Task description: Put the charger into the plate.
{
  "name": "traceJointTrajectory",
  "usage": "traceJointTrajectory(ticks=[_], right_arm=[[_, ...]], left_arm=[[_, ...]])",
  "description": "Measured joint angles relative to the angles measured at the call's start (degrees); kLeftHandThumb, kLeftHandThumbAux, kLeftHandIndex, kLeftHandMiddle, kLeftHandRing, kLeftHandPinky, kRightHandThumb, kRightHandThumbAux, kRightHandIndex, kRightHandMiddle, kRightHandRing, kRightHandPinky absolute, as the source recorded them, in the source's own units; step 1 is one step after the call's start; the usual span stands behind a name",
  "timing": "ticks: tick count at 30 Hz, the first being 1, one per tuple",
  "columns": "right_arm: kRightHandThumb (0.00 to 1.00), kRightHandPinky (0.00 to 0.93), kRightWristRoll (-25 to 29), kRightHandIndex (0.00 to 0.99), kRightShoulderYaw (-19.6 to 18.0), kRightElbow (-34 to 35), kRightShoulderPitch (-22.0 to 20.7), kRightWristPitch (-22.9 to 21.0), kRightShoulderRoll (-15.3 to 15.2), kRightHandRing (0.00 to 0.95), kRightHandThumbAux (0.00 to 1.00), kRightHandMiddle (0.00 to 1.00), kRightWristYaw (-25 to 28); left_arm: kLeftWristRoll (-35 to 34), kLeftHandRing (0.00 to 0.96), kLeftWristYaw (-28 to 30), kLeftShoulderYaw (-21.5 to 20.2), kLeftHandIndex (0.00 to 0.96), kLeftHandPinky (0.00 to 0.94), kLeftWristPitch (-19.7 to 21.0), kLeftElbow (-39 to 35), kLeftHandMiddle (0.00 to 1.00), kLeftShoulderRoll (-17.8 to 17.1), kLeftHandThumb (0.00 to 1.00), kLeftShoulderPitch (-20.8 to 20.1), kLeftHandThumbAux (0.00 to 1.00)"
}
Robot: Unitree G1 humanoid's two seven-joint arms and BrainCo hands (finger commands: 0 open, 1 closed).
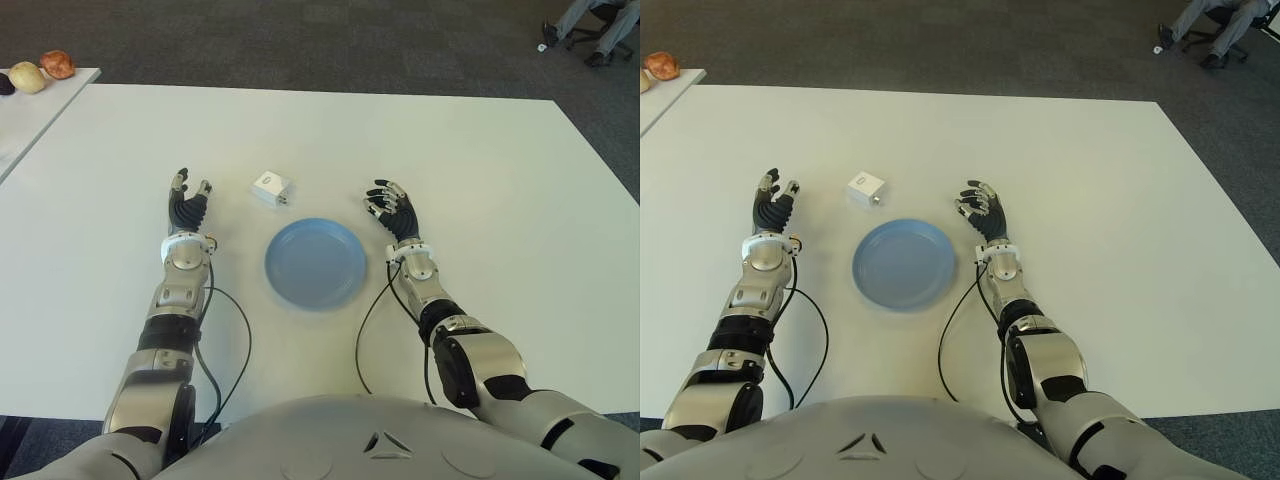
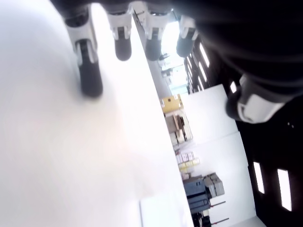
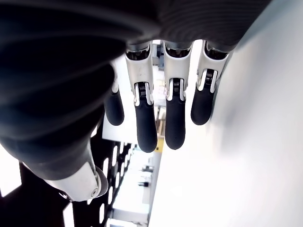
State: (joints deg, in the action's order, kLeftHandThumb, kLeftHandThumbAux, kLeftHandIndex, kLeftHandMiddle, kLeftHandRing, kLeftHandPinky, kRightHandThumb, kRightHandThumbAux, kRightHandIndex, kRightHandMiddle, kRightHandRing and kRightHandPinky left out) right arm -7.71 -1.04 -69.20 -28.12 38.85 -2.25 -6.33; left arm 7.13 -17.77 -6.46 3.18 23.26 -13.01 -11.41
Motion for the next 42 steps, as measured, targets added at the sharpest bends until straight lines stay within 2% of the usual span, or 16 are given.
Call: traceJointTrajectory(ticks=[5,11,17,23,30,32,36,42], right_arm=[[0.097,0.257,0.0,0.228,-0.1,0.0,0.0,0.0,0.0,0.344,0.777,0.389,0.0],[0.11,0.306,0.5,0.23,-0.5,0.0,-0.1,0.0,-0.1,0.357,0.803,0.395,0.8],[0.117,0.32,2.5,0.224,-2.2,0.4,0.2,0.2,0.5,0.369,0.843,0.398,2.1],[0.088,0.287,4.7,0.214,-4.1,1.3,0.8,0.2,1.5,0.348,0.807,0.378,3.6],[0.101,0.275,7.2,0.197,-5.8,2.4,1.6,1.1,2.5,0.32,0.771,0.354,5.7],[0.108,0.282,7.5,0.196,-6.0,2.6,2.1,1.6,2.7,0.317,0.77,0.351,6.0],[0.118,0.295,7.7,0.197,-6.3,3.3,2.5,2.3,3.6,0.319,0.771,0.353,6.2],[0.136,0.295,7.8,0.198,-6.4,4.0,3.1,2.9,4.5,0.322,0.78,0.359,6.7]], left_arm=[[1.9,0.087,-0.5,0.4,0.051,0.166,4.1,-5.0,0.074,0.1,0.52,-1.1,0.398],[6.3,0.094,-1.0,2.9,0.048,0.164,8.9,-11.3,0.079,0.6,0.497,-2.2,0.391],[10.7,0.1,-1.0,5.6,0.051,0.167,9.4,-12.8,0.086,0.1,0.476,-3.1,0.386],[13.7,0.099,-0.8,7.1,0.057,0.159,9.7,-13.6,0.087,-1.4,0.449,-3.2,0.38],[17.6,0.105,0.5,9.0,0.066,0.162,12.1,-14.0,0.094,-3.5,0.396,-4.1,0.385],[19.0,0.109,0.6,10.1,0.067,0.166,12.4,-12.7,0.097,-4.0,0.377,-5.4,0.393],[19.9,0.111,0.6,11.6,0.067,0.164,11.0,-4.5,0.101,-4.5,0.344,-10.3,0.41],[20.5,0.12,0.1,13.9,0.05,0.176,5.7,8.4,0.106,-5.1,0.289,-16.3,0.432]])
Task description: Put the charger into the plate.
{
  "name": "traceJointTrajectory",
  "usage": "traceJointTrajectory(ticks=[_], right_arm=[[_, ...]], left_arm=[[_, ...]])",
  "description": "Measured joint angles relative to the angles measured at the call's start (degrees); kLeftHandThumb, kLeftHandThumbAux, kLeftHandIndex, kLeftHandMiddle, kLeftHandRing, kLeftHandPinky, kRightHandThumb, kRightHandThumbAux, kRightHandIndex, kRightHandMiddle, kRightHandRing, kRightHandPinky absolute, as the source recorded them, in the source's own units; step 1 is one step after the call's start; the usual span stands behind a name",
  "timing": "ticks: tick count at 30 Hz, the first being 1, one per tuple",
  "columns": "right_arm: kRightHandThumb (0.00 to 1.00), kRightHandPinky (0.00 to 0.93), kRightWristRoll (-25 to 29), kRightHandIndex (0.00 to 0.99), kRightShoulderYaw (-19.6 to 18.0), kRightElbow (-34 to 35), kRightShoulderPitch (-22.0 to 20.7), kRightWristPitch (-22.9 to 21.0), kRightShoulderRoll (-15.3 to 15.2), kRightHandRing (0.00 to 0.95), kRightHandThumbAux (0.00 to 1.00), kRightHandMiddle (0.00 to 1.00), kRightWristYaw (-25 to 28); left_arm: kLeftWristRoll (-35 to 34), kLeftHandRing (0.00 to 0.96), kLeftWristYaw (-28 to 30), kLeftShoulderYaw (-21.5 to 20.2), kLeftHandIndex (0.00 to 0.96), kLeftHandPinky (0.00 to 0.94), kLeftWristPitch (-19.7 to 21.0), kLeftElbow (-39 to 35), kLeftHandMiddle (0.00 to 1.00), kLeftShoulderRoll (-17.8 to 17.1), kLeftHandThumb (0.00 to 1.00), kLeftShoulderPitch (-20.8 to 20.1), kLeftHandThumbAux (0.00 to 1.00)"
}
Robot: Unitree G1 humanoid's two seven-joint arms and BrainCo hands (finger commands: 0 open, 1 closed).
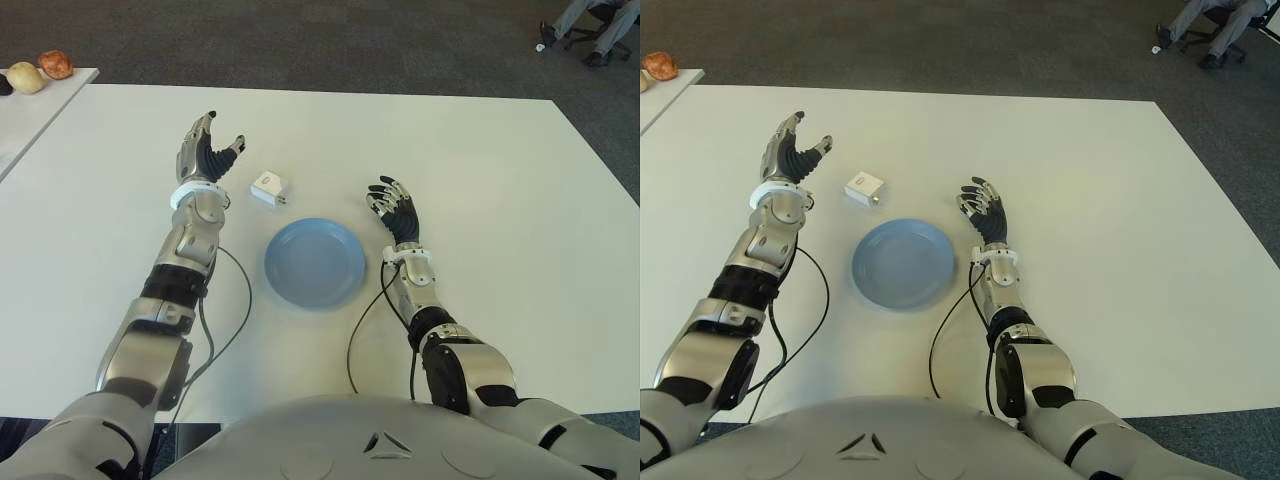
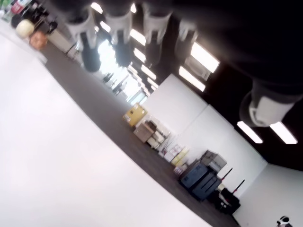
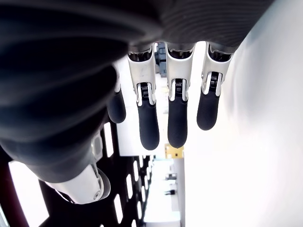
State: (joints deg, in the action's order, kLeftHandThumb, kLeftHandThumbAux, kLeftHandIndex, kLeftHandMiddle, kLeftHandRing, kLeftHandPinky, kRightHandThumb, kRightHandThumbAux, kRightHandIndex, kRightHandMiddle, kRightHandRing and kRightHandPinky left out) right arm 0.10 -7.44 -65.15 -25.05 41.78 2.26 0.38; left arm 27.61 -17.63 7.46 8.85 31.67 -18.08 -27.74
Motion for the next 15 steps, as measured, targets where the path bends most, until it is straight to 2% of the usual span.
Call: traceJointTrajectory(ticks=[2,9,15], right_arm=[[0.135,0.296,0.2,0.199,-0.1,0.3,0.2,0.1,0.2,0.322,0.782,0.36,0.3],[0.099,0.263,0.3,0.195,-0.2,0.5,0.3,0.0,0.2,0.325,0.776,0.365,0.9],[0.068,0.231,0.5,0.19,-0.4,0.5,0.3,-0.5,0.0,0.319,0.771,0.364,2.2]], left_arm=[[1.1,0.116,-0.1,1.5,0.037,0.168,-1.8,3.1,0.101,-0.5,0.265,-1.2,0.439],[6.4,0.02,-0.7,7.5,0.002,0.028,-5.1,10.1,0.017,-2.5,0.142,-3.2,0.458],[10.3,0.002,-0.8,12.1,0.0,0.002,-5.7,13.5,0.001,-3.4,0.072,-4.3,0.458]])
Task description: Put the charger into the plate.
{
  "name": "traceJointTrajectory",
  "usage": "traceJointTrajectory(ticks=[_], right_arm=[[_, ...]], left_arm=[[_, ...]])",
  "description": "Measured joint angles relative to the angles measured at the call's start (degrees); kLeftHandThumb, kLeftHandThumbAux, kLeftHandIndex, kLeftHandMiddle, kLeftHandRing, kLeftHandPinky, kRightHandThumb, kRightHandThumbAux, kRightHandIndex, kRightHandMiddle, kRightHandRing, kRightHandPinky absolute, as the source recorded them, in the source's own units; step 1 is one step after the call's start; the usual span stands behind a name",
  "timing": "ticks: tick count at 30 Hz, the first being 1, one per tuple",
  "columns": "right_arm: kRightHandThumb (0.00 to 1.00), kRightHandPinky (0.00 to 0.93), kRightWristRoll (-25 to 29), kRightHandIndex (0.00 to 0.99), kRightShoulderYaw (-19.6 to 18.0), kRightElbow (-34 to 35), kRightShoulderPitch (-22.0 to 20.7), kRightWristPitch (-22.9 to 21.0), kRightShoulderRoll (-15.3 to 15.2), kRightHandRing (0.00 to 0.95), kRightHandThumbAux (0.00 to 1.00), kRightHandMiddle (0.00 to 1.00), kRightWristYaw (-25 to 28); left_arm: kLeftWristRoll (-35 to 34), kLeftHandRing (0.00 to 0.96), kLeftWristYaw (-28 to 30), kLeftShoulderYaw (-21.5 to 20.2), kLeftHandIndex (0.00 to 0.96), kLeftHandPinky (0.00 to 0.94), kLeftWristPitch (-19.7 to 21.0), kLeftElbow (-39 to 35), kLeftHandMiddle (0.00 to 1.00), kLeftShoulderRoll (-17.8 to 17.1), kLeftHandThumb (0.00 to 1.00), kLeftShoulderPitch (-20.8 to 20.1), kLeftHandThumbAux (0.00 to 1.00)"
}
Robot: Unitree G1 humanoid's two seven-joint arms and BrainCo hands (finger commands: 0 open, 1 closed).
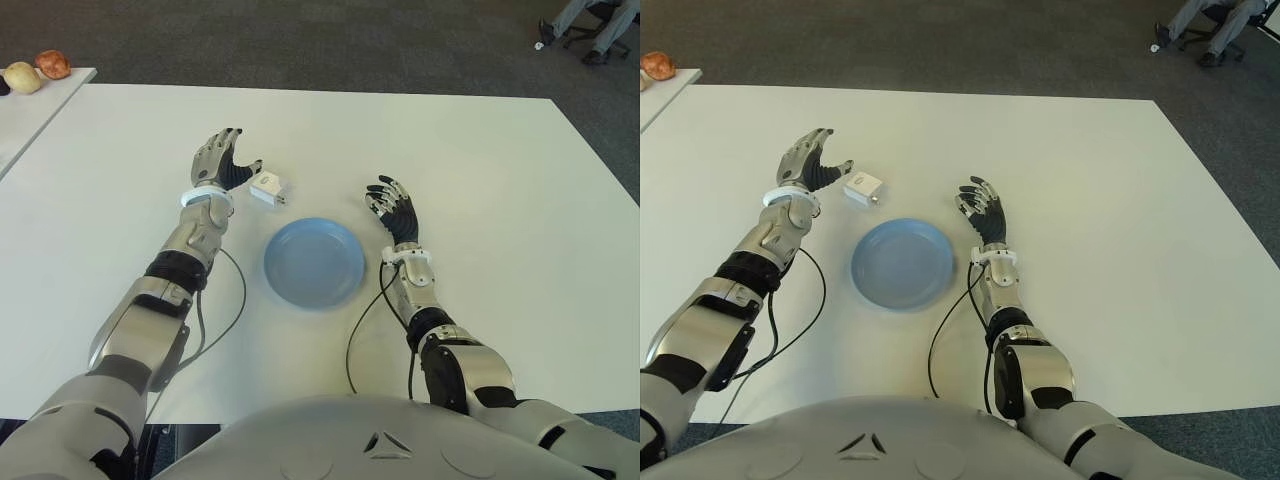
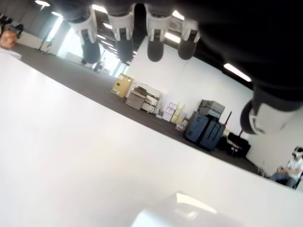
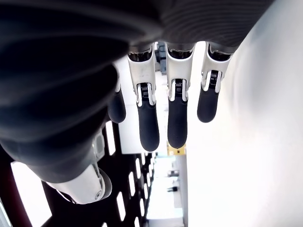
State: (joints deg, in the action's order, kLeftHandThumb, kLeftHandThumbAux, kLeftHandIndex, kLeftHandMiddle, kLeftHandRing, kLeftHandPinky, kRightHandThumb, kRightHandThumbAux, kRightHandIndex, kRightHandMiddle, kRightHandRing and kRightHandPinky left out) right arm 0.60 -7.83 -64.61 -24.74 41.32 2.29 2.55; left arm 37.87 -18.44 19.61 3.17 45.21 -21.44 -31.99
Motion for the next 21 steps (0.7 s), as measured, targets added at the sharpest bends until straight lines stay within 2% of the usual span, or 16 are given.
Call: traceJointTrajectory(ticks=[8,13,21], right_arm=[[0.029,0.198,0.3,0.189,0.0,0.2,0.1,-0.6,0.0,0.304,0.759,0.359,1.0],[0.02,0.185,0.3,0.193,0.0,0.4,0.2,-0.8,0.1,0.305,0.76,0.363,1.2],[0.011,0.176,0.4,0.193,0.0,1.0,0.6,-1.3,0.0,0.298,0.741,0.362,1.4]], left_arm=[[3.8,0.0,-1.2,4.8,0.0,0.0,-2.3,4.8,0.0,-0.7,0.007,-2.3,0.475],[6.1,0.0,-3.5,8.0,0.0,0.0,-6.3,9.3,0.0,-1.5,0.0,-3.4,0.502],[6.9,0.0,-7.2,10.5,0.0,0.0,-13.5,14.4,0.0,-2.1,0.0,-3.6,0.563]])
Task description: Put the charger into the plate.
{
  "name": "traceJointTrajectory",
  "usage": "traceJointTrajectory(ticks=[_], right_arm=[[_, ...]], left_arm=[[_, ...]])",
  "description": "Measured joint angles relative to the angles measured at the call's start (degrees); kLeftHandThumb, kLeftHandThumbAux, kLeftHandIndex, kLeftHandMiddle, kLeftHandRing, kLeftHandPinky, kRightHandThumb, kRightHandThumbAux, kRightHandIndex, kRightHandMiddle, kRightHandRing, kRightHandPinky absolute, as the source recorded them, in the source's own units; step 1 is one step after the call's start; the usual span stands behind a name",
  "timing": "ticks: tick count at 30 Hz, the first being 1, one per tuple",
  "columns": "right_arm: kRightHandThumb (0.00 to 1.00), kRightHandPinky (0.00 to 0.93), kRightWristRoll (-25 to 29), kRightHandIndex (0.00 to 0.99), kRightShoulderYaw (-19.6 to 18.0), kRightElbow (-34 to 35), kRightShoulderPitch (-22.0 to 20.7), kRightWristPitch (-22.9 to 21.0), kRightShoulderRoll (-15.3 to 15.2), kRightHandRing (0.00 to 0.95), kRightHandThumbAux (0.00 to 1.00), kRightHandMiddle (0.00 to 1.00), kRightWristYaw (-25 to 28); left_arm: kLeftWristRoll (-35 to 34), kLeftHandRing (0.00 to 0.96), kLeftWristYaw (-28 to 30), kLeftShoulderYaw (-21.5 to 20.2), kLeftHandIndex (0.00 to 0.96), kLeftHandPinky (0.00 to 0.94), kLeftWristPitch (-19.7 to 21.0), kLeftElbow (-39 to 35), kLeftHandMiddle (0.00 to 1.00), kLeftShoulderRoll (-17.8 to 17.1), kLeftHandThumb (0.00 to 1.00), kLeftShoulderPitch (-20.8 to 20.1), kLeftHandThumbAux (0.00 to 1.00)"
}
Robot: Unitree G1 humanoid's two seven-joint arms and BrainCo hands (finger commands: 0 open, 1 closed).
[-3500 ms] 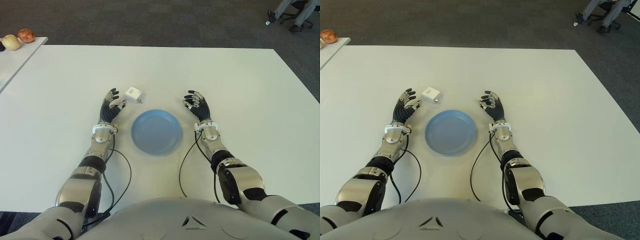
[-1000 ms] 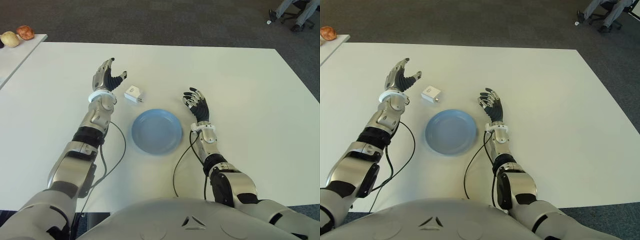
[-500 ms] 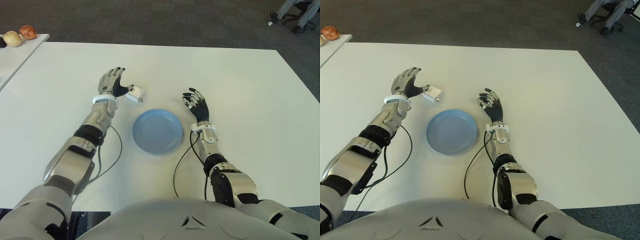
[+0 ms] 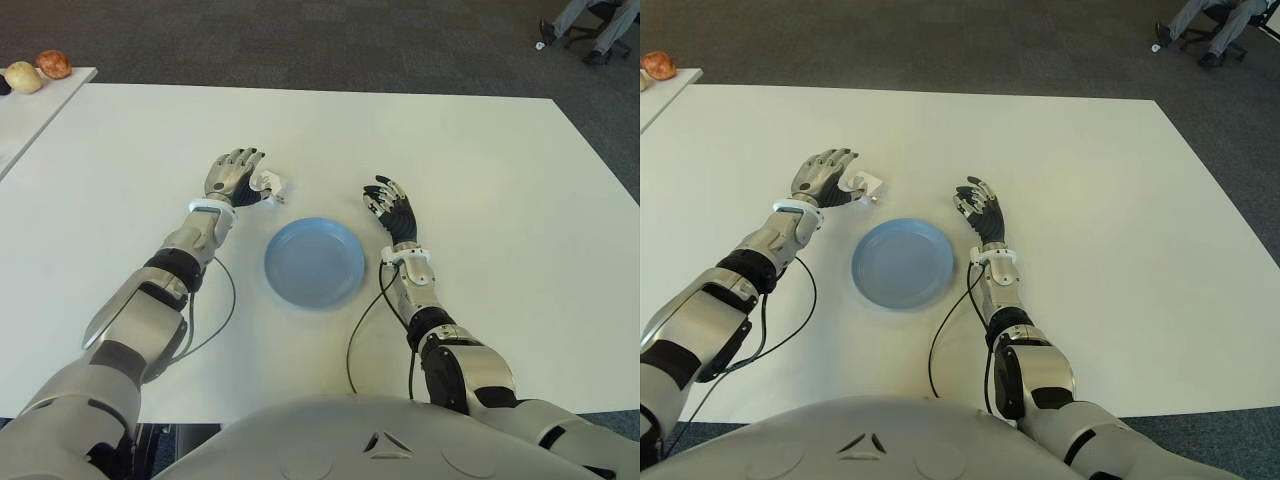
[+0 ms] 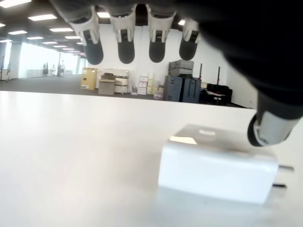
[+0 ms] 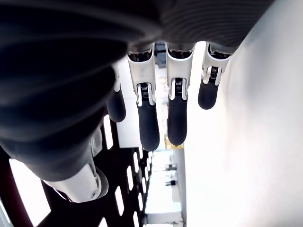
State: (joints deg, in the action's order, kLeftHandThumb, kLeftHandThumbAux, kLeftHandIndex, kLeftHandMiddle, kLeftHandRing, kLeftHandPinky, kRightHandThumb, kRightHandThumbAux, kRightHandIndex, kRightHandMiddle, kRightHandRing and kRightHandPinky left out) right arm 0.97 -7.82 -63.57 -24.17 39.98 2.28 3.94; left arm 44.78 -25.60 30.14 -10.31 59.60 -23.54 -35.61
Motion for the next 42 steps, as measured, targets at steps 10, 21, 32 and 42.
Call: traceJointTrajectory(ticks=[10,21,32,42], right_arm=[[0.0,0.17,-0.1,0.189,0.2,0.4,0.2,-0.6,-0.3,0.29,0.71,0.358,0.1],[0.0,0.169,0.0,0.182,0.1,0.8,0.3,-1.2,-0.5,0.292,0.698,0.359,1.2],[0.0,0.16,0.0,0.186,0.1,1.0,0.3,-1.4,-0.8,0.289,0.685,0.36,1.4],[0.0,0.176,0.0,0.197,0.1,1.0,0.3,-1.4,-0.8,0.294,0.672,0.365,1.2]], left_arm=[[1.3,0.0,-4.4,2.9,0.0,0.0,-6.2,4.3,0.0,-1.1,0.0,-0.1,0.597],[2.7,0.0,-6.6,5.2,0.0,0.013,-8.7,6.7,0.007,-1.5,0.0,0.7,0.568],[1.7,0.036,-6.6,4.7,0.006,0.082,-8.4,7.0,0.041,-1.3,0.0,1.0,0.58],[1.1,0.053,-6.6,4.6,0.021,0.086,-11.7,6.8,0.056,-1.4,0.0,1.7,0.615]])
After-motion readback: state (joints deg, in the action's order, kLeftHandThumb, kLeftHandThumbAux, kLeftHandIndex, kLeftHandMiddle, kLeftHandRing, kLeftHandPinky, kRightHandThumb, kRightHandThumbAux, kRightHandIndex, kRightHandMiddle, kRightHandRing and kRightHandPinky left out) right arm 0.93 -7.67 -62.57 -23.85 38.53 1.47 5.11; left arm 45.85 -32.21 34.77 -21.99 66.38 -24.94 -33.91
